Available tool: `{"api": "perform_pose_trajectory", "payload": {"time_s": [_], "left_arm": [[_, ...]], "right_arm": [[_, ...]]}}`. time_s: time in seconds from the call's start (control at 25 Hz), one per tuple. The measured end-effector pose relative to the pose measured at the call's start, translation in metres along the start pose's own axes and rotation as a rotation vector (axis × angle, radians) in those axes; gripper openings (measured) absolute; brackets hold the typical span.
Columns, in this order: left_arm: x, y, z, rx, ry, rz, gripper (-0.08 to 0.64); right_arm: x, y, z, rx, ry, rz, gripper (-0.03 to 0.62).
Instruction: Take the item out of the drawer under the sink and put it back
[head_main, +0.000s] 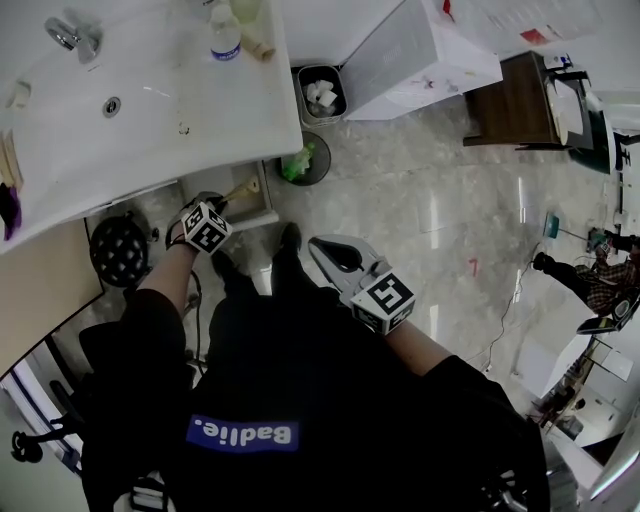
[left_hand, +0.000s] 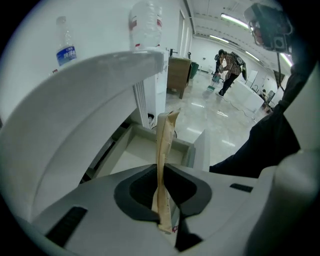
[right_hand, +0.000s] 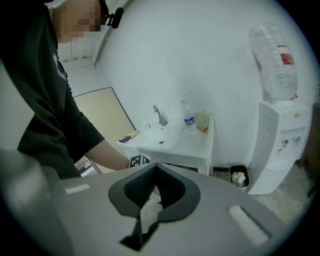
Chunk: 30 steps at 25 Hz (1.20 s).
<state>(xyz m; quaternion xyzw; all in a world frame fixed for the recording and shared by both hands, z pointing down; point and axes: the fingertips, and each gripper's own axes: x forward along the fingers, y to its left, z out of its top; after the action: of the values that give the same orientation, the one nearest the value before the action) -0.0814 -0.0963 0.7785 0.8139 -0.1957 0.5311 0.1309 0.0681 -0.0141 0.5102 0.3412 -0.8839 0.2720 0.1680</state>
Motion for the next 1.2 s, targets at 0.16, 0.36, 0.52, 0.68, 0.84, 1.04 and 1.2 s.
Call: {"api": "perform_pose_trajectory", "payload": {"time_s": [0.16,0.36,0.52,0.68,0.84,1.04,1.2], "left_arm": [[0.019,-0.001,-0.015,0.046,0.072,-0.014,0.043],[0.045,0.001,-0.024,0.116,0.117,-0.025,0.043],[0.061,0.000,-0.031,0.122,0.135,-0.040,0.043],[0.074,0.004,-0.038,0.125,0.150,-0.048,0.043],[0.085,0.008,-0.036,0.143,0.151,-0.057,0.043],[0.095,0.008,-0.032,0.162,0.141,-0.063,0.043],[0.102,0.003,-0.032,0.178,0.142,-0.076,0.043]], "right_arm": [[0.003,-0.003,-0.005,0.019,0.010,-0.004,0.002],[0.007,-0.007,-0.012,0.065,0.012,-0.007,0.002],[0.013,-0.015,-0.020,0.086,0.027,-0.029,0.002],[0.021,-0.017,-0.027,0.091,0.037,-0.028,0.002],[0.021,-0.020,-0.029,0.086,0.042,-0.033,0.002],[0.015,-0.027,-0.026,0.081,0.047,-0.069,0.002],[0.010,-0.028,-0.023,0.067,0.046,-0.094,0.002]]}}
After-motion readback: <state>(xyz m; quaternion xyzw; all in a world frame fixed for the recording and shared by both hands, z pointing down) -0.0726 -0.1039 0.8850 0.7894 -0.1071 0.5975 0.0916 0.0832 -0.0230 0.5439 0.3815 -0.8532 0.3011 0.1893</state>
